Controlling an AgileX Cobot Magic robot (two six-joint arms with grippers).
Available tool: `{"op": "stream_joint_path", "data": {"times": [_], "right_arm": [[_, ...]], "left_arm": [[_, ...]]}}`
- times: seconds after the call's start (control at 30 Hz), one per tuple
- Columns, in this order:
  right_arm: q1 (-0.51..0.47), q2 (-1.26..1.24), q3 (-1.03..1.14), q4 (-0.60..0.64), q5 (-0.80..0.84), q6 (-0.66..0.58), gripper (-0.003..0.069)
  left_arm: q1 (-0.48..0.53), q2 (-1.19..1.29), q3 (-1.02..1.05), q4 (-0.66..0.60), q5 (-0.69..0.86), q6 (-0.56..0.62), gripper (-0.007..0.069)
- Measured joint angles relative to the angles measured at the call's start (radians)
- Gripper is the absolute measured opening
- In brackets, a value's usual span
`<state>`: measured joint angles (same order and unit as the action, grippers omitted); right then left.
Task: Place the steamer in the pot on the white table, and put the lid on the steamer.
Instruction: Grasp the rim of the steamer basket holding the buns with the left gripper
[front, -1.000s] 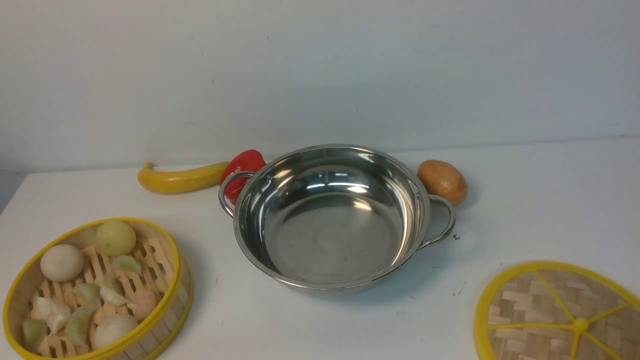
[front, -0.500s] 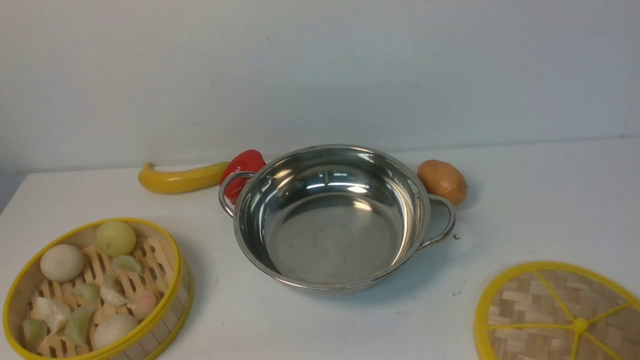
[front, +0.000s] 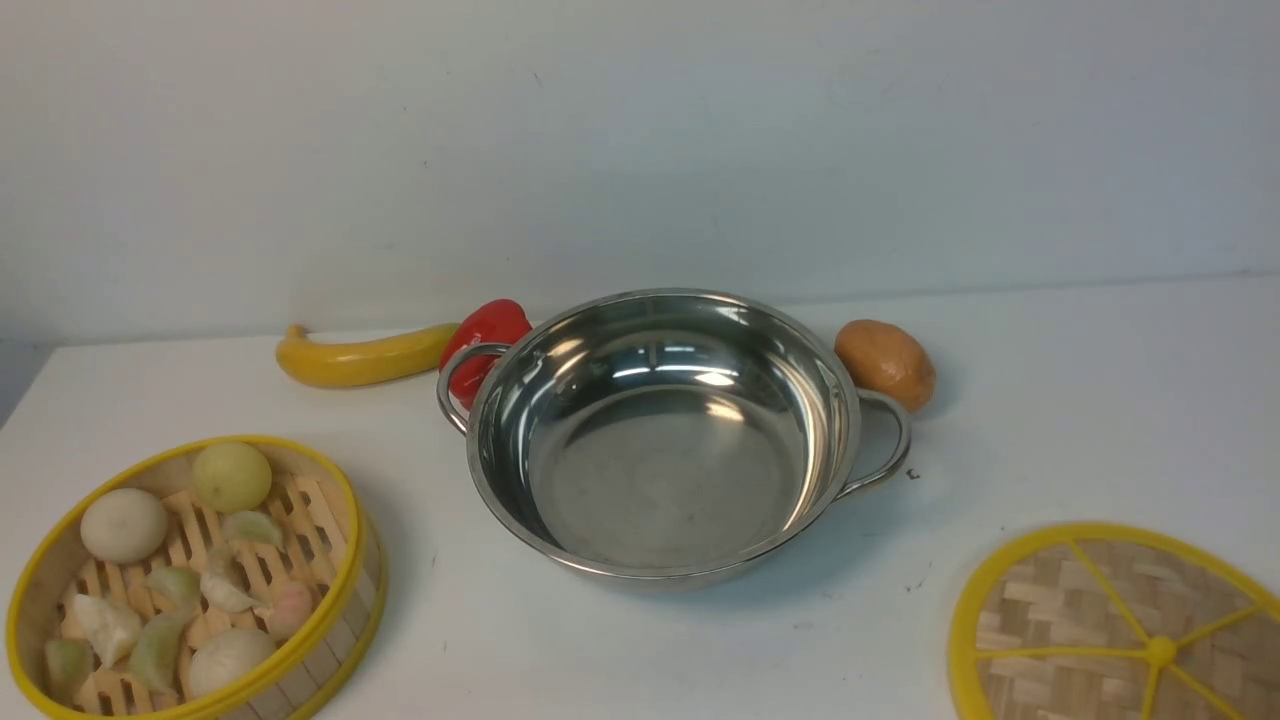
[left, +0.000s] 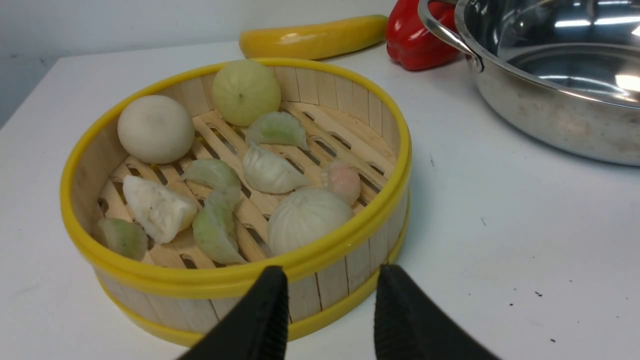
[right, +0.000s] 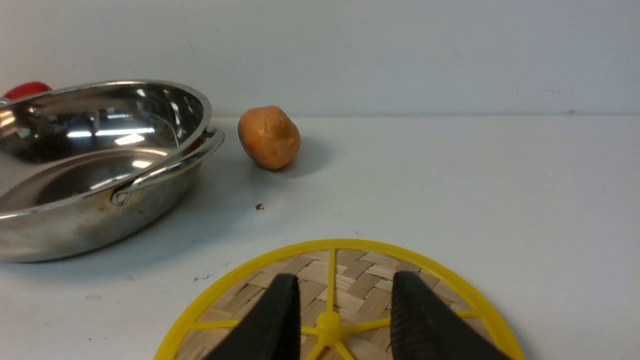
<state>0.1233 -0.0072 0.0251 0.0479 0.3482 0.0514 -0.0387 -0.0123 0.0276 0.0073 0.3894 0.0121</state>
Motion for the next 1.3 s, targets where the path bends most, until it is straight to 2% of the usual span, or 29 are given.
{"op": "stream_joint_path", "data": {"times": [0.7, 0.93, 1.3], "right_arm": [[0.000, 0.000, -0.002, 0.011, -0.002, 0.000, 0.0241], [0.000, 0.000, -0.005, 0.011, 0.071, 0.000, 0.0241], [0.000, 0.000, -0.008, 0.011, 0.086, 0.000, 0.0241]], "left_arm": [[0.000, 0.000, 0.000, 0.000, 0.000, 0.000, 0.0239], [0.000, 0.000, 0.000, 0.000, 0.000, 0.000, 0.0239], [0.000, 0.000, 0.000, 0.000, 0.000, 0.000, 0.0239]]}}
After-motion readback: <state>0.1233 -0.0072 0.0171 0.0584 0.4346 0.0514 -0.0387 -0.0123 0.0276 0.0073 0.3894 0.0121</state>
